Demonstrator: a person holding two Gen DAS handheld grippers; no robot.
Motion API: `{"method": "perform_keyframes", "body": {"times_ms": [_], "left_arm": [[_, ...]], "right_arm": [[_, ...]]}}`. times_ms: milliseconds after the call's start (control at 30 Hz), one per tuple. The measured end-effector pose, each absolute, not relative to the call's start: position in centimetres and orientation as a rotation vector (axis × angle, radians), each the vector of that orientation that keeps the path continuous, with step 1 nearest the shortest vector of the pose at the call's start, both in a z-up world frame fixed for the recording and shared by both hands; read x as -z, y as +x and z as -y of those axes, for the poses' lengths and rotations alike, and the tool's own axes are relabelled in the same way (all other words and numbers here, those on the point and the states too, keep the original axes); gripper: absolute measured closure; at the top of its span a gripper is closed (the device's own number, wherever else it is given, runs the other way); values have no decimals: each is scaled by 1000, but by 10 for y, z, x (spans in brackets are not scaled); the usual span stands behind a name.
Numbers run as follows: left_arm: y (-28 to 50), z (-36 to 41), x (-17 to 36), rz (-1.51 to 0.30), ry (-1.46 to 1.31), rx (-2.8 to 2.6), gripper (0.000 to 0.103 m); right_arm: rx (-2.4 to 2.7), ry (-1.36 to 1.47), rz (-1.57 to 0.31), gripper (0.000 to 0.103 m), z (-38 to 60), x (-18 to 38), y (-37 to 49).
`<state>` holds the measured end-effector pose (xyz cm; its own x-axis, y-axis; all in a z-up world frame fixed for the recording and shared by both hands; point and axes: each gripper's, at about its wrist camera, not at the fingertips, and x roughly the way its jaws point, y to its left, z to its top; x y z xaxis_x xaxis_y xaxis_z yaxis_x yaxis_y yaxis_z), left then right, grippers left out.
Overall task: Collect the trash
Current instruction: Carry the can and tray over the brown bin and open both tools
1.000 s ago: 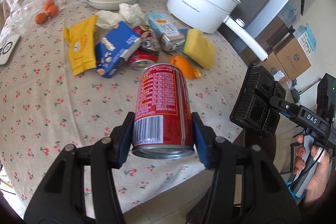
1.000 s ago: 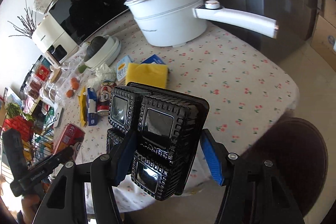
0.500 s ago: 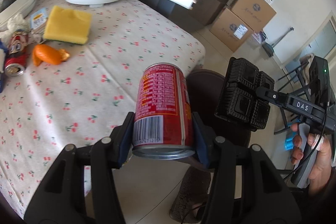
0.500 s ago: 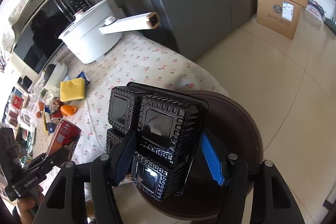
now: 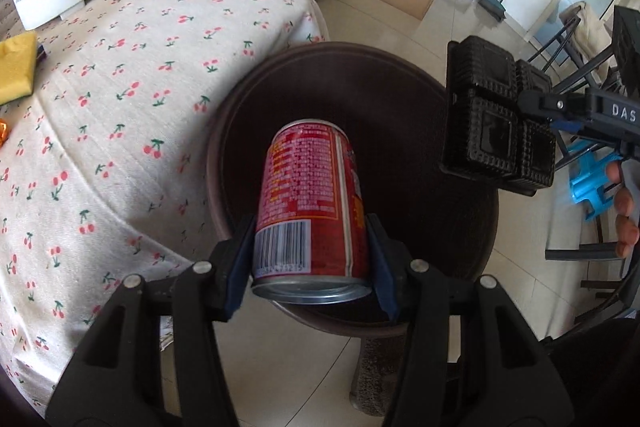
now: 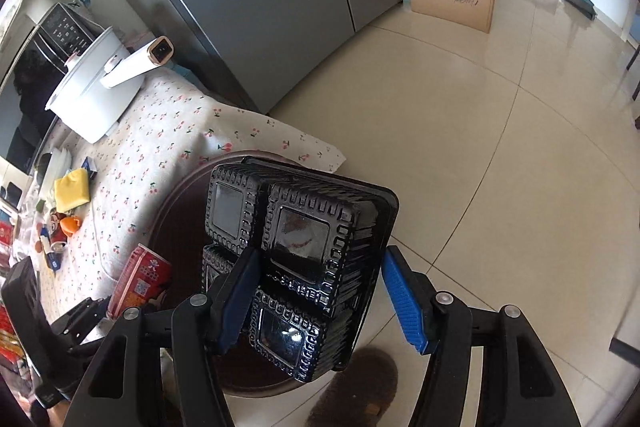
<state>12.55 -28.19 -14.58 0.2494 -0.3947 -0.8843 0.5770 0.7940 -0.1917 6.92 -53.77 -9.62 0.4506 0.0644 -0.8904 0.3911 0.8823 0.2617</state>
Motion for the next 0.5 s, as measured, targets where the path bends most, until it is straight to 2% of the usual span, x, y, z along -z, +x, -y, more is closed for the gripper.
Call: {"method": "perform_keyframes", "body": {"times_ms": [200, 267, 300, 333, 500], "left_arm": [[127, 276, 149, -1155, 201, 657, 47], [127, 272, 143, -1143, 206, 629, 33], [127, 267, 139, -1127, 206, 612, 21], [128, 263, 136, -1112, 206, 594, 15], [129, 237, 122, -1088, 208, 520, 2]], "right_arm": [[205, 460, -1101, 39, 534, 96, 70], [207, 451, -1102, 38, 531, 98, 77], [209, 444, -1102, 38, 530, 98, 78], [210, 435, -1103, 38, 529, 97, 78], [212, 404, -1115, 38, 521, 98, 80]]}}
